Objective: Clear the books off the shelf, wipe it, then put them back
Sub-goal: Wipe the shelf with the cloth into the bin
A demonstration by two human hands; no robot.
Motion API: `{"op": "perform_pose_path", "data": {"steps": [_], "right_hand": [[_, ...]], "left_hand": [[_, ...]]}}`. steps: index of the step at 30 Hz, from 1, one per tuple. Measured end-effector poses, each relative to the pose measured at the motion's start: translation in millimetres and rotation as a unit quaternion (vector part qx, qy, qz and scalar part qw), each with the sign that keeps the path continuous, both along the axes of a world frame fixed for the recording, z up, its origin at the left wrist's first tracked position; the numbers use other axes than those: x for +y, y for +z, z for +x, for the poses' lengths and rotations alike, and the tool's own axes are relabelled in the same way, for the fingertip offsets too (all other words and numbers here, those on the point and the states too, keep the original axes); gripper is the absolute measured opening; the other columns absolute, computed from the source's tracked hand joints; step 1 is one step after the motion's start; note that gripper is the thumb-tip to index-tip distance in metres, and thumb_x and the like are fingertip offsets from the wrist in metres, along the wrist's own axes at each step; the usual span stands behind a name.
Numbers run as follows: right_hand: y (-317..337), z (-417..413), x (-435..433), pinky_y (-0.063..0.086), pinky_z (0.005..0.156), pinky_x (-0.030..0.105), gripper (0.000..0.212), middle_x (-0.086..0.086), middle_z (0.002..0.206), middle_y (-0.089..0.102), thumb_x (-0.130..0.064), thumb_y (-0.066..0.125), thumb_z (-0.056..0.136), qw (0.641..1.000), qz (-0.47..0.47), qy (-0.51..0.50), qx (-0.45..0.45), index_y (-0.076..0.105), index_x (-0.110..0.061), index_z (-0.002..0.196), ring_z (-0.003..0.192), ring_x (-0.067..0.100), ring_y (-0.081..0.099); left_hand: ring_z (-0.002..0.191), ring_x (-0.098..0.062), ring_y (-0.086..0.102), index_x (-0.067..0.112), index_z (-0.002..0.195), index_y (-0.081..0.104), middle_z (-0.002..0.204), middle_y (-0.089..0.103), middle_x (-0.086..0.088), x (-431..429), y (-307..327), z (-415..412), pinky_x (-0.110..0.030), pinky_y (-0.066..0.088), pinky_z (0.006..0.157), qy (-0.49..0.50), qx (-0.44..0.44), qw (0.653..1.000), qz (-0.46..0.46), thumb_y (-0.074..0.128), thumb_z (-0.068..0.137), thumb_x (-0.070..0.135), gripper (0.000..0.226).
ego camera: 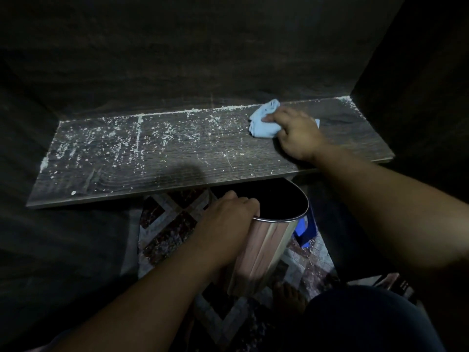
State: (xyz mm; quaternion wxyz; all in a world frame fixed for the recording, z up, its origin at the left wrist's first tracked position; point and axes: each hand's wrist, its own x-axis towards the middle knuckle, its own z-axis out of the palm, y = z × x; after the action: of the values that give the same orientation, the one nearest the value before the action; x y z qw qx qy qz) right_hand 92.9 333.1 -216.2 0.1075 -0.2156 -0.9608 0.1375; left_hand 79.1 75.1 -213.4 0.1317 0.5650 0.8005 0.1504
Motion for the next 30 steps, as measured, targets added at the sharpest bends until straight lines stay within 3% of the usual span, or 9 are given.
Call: {"op": "perform_pose_path", "data": {"steps": [8, 11, 13, 16, 19, 21, 30], "right_hand": [[-7, 69, -46, 0.039, 0.099, 0.042, 0.054, 0.004, 0.131, 0.056, -0.016, 0.036, 0.077, 0.997, -0.007, 0.055, 0.049, 0.060, -0.022, 0.126, 0.119, 0.028, 0.051], [5, 75, -32, 0.037, 0.103, 0.037, 0.054, 0.012, 0.130, 0.057, -0.011, 0.036, 0.079, 0.988, -0.041, -0.037, 0.146, 0.059, -0.014, 0.127, 0.120, 0.029, 0.051], [16, 80, -12, 0.036, 0.104, 0.042, 0.050, 0.014, 0.133, 0.054, -0.010, 0.040, 0.085, 0.973, -0.013, -0.144, 0.178, 0.056, -0.015, 0.131, 0.122, 0.033, 0.049], [24, 95, 22, 0.034, 0.103, 0.051, 0.048, 0.014, 0.140, 0.045, -0.012, 0.043, 0.092, 0.950, 0.019, -0.282, 0.135, 0.046, -0.021, 0.139, 0.123, 0.038, 0.045], [13, 102, 40, 0.031, 0.104, 0.051, 0.049, 0.015, 0.144, 0.040, -0.022, 0.043, 0.095, 0.940, 0.001, -0.341, 0.016, 0.039, -0.026, 0.143, 0.126, 0.039, 0.041], [1, 98, 36, 0.028, 0.107, 0.049, 0.050, 0.013, 0.148, 0.036, -0.028, 0.041, 0.095, 0.945, 0.009, -0.325, -0.039, 0.036, -0.028, 0.145, 0.130, 0.038, 0.037], [-5, 68, -22, 0.024, 0.106, 0.046, 0.053, 0.012, 0.153, 0.031, -0.029, 0.044, 0.095, 0.976, 0.056, -0.201, -0.060, 0.034, -0.034, 0.147, 0.132, 0.036, 0.035]], "left_hand": [[0.100, -0.016, 0.047, 0.021, 0.097, 0.057, 0.095, 0.061, 0.005, -3, 8, 3, -0.033, 0.044, 0.080, 0.000, 0.001, 1.000, 0.008, 0.050, 0.085, 0.009, 0.018], [0.097, -0.015, 0.048, 0.020, 0.092, 0.056, 0.092, 0.061, 0.006, -6, 8, 3, -0.032, 0.045, 0.076, -0.004, 0.007, 1.000, 0.017, 0.053, 0.079, 0.003, 0.021], [0.095, -0.015, 0.047, 0.019, 0.091, 0.056, 0.090, 0.061, 0.006, -7, 7, 3, -0.033, 0.045, 0.076, -0.007, 0.004, 1.000, 0.019, 0.052, 0.078, 0.002, 0.022], [0.095, -0.016, 0.048, 0.019, 0.090, 0.056, 0.089, 0.061, 0.006, -9, 5, 2, -0.036, 0.046, 0.077, -0.009, -0.002, 1.000, 0.017, 0.051, 0.079, 0.002, 0.021], [0.095, -0.015, 0.047, 0.021, 0.091, 0.056, 0.091, 0.061, 0.006, -11, 4, 0, -0.036, 0.046, 0.079, -0.009, -0.006, 1.000, 0.010, 0.051, 0.081, 0.005, 0.019], [0.095, -0.015, 0.047, 0.022, 0.091, 0.055, 0.091, 0.061, 0.006, -12, 2, -1, -0.036, 0.047, 0.079, -0.008, -0.005, 1.000, 0.008, 0.052, 0.082, 0.006, 0.018], [0.093, -0.014, 0.047, 0.024, 0.090, 0.055, 0.089, 0.060, 0.008, -16, 2, 0, -0.035, 0.048, 0.076, -0.012, -0.004, 0.999, 0.031, 0.050, 0.079, 0.002, 0.025]]}}
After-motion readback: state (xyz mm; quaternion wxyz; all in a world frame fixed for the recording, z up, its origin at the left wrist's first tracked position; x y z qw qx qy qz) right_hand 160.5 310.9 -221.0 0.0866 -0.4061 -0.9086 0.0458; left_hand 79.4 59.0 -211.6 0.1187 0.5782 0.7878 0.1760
